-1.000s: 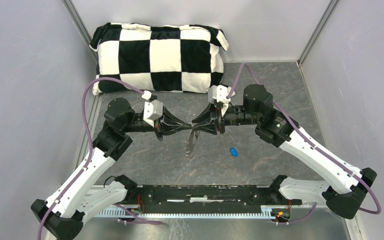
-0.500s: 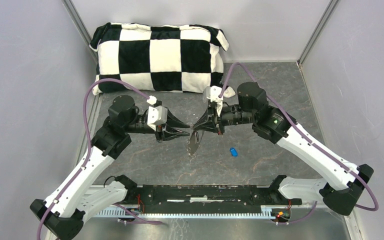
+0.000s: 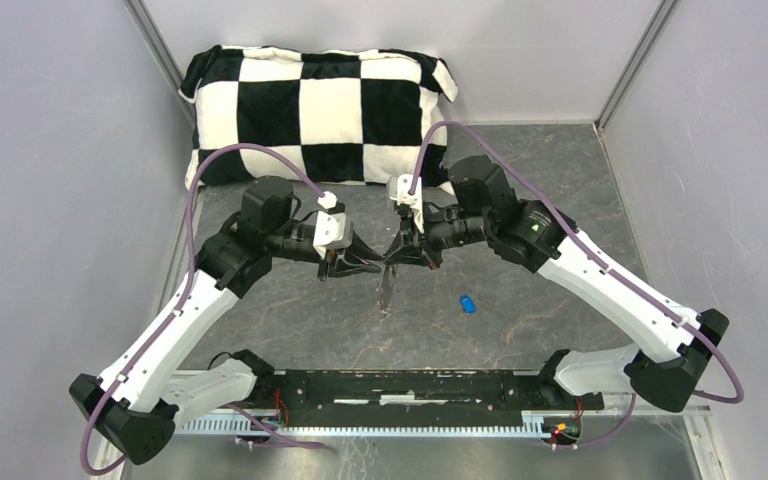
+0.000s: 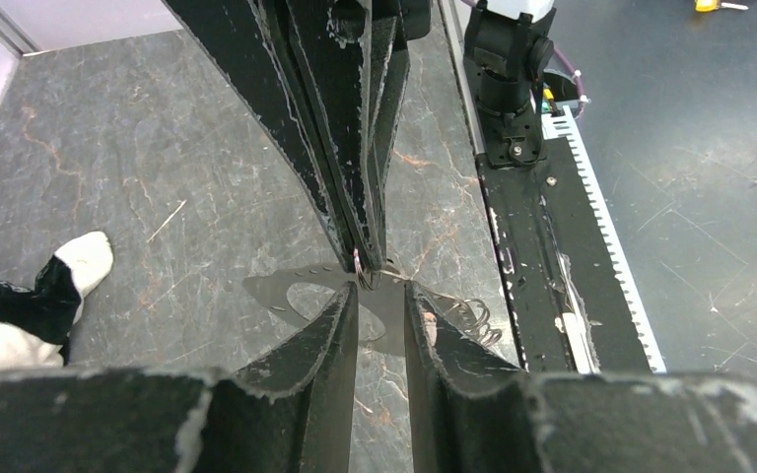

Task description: Put the keys on the keyring

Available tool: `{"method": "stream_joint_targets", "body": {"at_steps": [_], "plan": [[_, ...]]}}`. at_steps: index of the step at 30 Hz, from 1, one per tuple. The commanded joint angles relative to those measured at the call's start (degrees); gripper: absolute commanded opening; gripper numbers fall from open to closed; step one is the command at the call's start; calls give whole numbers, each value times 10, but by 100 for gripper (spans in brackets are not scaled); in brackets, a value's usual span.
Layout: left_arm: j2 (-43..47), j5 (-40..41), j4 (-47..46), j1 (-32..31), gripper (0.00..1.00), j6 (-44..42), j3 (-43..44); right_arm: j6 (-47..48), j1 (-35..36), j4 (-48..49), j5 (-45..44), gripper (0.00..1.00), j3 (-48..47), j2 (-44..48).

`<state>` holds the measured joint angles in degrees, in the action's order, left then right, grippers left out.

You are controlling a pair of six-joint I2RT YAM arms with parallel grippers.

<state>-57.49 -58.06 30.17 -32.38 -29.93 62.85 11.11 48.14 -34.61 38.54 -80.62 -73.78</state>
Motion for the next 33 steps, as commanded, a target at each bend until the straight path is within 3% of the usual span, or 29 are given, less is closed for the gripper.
{"method": "stream_joint_targets", "body": {"at_steps": [1, 6, 12, 23, 27, 30, 33], "plan": [[-5, -27, 3, -2, 30, -27, 28, 17, 14, -6, -13, 0, -40, -10], [-8, -33, 15, -2, 29, -36, 35, 23, 23, -17, -29, 1, -50, -21], [-11, -29, 48, -2, 17, -69, 38, 28, 37, -25, -38, 0, -67, -34], [-19, -22, 89, -3, 16, -112, 62, 38, 60, -45, -68, 0, -83, -51], [-21, -28, 90, -3, 2, -129, 61, 35, 67, -39, -66, 1, -85, -54], [-18, -25, 85, -3, 2, -131, 55, 25, 67, -18, -65, 19, -77, -45], [-2, -16, 28, -3, 2, -63, 35, 5, 61, 25, -92, 36, -53, -9]]}}
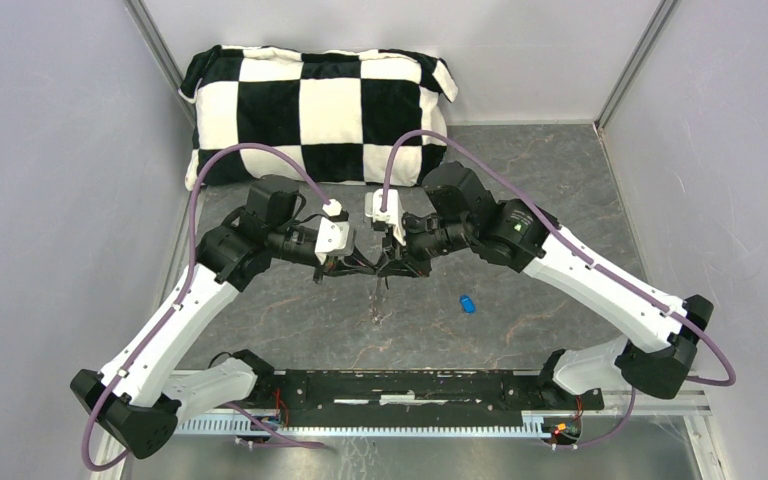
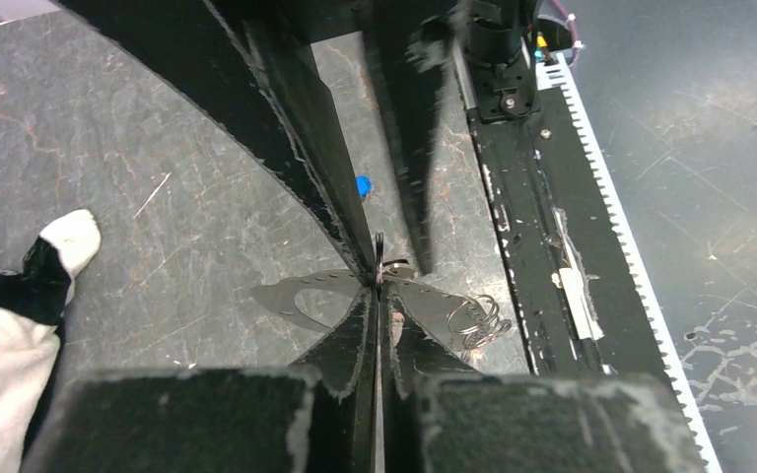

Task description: Put the keys on the keyring

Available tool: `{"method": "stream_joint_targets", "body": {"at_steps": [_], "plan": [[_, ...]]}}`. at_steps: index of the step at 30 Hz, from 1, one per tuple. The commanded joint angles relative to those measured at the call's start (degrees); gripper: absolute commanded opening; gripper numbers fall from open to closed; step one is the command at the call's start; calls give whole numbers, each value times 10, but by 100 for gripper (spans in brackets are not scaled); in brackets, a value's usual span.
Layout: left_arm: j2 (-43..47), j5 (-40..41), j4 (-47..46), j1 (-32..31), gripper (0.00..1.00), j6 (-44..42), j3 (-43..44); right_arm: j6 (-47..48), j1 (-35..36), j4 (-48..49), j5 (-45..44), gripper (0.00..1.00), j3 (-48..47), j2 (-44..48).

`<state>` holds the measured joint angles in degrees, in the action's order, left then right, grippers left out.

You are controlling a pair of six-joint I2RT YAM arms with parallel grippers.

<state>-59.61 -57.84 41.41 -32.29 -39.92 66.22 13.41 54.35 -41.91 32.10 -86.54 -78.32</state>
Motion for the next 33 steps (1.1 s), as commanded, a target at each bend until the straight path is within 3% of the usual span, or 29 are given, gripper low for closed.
{"method": "stream_joint_targets", "body": {"at_steps": [1, 6, 8, 14, 24, 33], "plan": [[28, -14, -128, -4, 2, 66, -11, -28, -10, 121, -34, 41, 24, 57], [69, 30, -310, -3, 2, 241, -76, -90, -58, 261, -74, 70, 143, 170], [79, 45, -364, -3, 2, 297, -92, -107, -65, 302, -91, 73, 184, 209], [80, 55, -453, -3, 2, 383, -96, -133, -67, 384, -114, 76, 270, 282], [50, 61, -531, -4, 2, 438, -59, -195, -68, 472, -49, 82, 283, 249], [65, 43, -524, -3, 2, 440, -59, -205, -70, 501, -32, 72, 286, 244]]}}
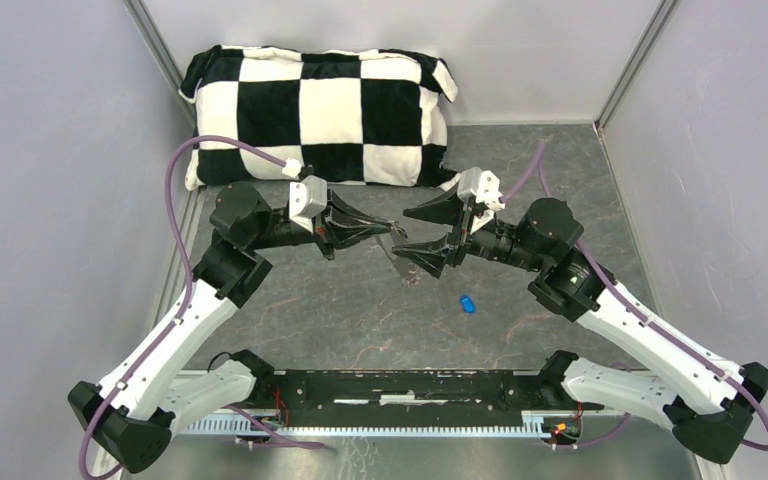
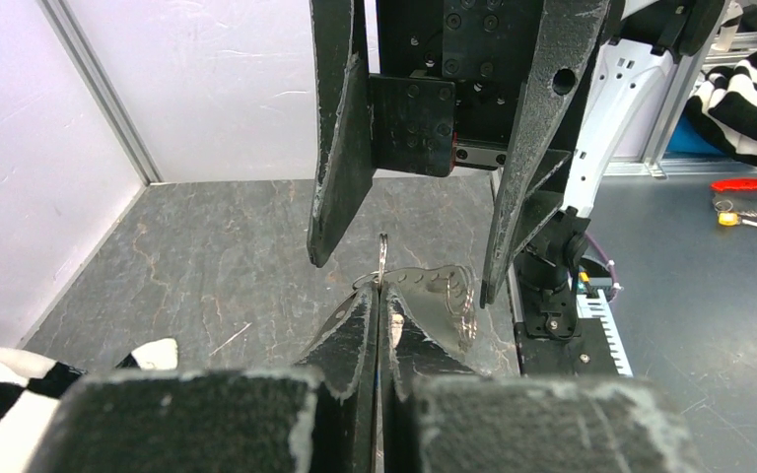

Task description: Put the keys on the keyring

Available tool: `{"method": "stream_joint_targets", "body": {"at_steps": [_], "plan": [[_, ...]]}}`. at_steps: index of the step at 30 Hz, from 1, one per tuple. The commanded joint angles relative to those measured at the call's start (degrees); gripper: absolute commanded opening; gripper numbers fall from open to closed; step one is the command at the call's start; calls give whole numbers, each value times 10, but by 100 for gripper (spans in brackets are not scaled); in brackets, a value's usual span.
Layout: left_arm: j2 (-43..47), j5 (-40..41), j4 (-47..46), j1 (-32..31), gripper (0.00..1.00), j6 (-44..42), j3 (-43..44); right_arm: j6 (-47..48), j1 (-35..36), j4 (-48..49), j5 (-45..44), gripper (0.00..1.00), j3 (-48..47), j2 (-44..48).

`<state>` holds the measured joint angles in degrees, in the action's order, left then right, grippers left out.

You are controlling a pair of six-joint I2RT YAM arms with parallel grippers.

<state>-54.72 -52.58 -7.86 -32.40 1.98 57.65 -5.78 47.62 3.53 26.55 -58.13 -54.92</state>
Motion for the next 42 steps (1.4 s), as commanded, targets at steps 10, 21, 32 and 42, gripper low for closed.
{"method": "stream_joint_targets", "body": {"at_steps": [10, 21, 32, 42], "plan": [[16, -63, -2, -3, 2, 3, 28, 31, -17, -52, -3, 68, -23, 30], [12, -70, 11, -3, 2, 0, 36, 38, -19, -45, 31, 58, -3, 11], [11, -57, 12, -3, 2, -5, 33, -15, -18, 46, 94, 57, 14, -28], [12, -54, 27, -3, 2, -12, 31, -16, -18, 62, 98, 17, 24, -22]]}}
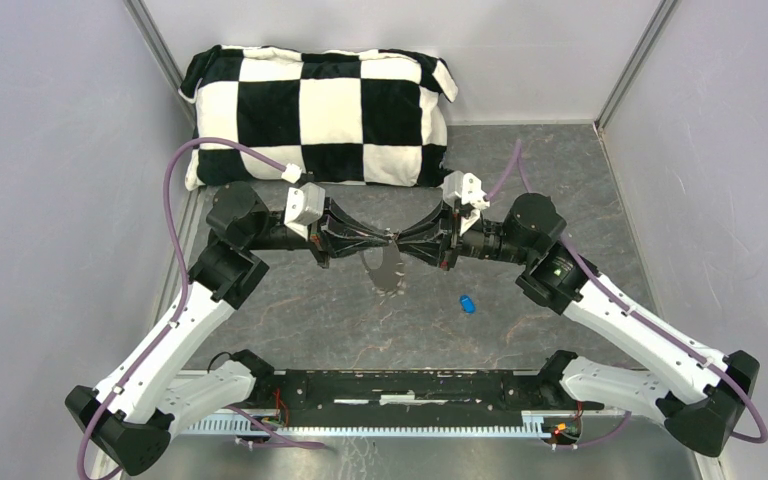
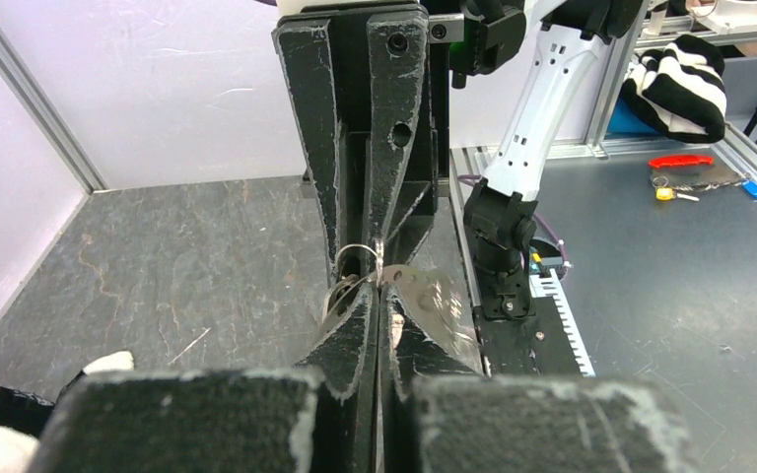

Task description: Put the keys on the keyring

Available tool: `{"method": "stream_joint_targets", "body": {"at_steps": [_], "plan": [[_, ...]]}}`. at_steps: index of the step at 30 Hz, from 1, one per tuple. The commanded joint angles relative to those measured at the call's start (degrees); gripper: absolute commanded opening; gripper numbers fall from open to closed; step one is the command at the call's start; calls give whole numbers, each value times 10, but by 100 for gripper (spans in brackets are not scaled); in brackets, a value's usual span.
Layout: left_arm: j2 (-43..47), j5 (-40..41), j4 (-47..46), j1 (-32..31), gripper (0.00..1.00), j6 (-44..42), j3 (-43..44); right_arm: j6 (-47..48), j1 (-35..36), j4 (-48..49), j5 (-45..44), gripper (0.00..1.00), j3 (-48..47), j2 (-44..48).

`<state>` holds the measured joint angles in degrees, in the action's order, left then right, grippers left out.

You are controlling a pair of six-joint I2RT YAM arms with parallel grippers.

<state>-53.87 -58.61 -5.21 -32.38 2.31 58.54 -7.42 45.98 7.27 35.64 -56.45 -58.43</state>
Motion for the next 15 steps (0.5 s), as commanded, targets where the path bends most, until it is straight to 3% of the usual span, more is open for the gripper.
{"method": "stream_joint_targets", "body": {"at_steps": [1, 5, 15], "plan": [[4, 7, 3, -3, 2, -17, 21, 2, -2, 22, 7, 14, 10, 20], [4, 7, 6, -3, 2, -20, 18, 11, -2, 2, 28, 10, 16, 37], [4, 0, 25, -2, 2, -47, 24, 70, -2, -191, 82, 2, -89, -17]]}}
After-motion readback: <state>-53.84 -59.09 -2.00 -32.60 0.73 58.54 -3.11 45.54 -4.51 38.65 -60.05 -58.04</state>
